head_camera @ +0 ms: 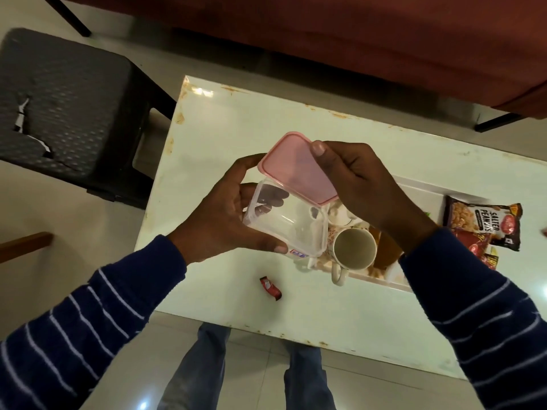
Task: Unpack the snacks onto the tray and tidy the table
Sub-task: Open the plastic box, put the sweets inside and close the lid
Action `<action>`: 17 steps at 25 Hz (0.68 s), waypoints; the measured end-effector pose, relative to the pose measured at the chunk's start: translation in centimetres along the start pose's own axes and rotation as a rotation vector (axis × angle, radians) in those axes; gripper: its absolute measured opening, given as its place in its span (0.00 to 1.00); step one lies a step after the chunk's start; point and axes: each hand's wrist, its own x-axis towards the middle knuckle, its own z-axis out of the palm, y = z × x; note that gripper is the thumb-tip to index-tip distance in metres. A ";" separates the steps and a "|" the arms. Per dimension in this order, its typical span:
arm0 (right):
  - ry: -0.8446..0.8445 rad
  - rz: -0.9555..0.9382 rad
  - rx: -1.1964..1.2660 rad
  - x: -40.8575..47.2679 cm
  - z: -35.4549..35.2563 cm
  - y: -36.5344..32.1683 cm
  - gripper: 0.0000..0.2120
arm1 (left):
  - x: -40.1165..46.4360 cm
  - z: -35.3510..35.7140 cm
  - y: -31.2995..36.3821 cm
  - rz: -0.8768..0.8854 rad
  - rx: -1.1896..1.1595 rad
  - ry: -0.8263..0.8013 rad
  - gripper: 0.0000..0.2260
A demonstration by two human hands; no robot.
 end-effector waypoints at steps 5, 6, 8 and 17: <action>-0.057 0.082 0.077 1.3 0.3 1.5 0.28 | -1.8 -1.6 -1.0 0.013 0.033 -0.021 0.49; -0.034 0.104 0.085 1.5 0.6 1.9 0.26 | -2.2 -1.9 -1.2 0.009 0.039 -0.005 0.48; 0.044 0.172 0.100 2.0 1.2 2.9 0.21 | -2.9 -2.5 -1.8 -0.007 0.042 0.019 0.44; 0.171 0.390 0.072 3.3 5.0 6.9 0.11 | -6.0 -4.0 -4.8 -0.015 0.071 -0.029 0.37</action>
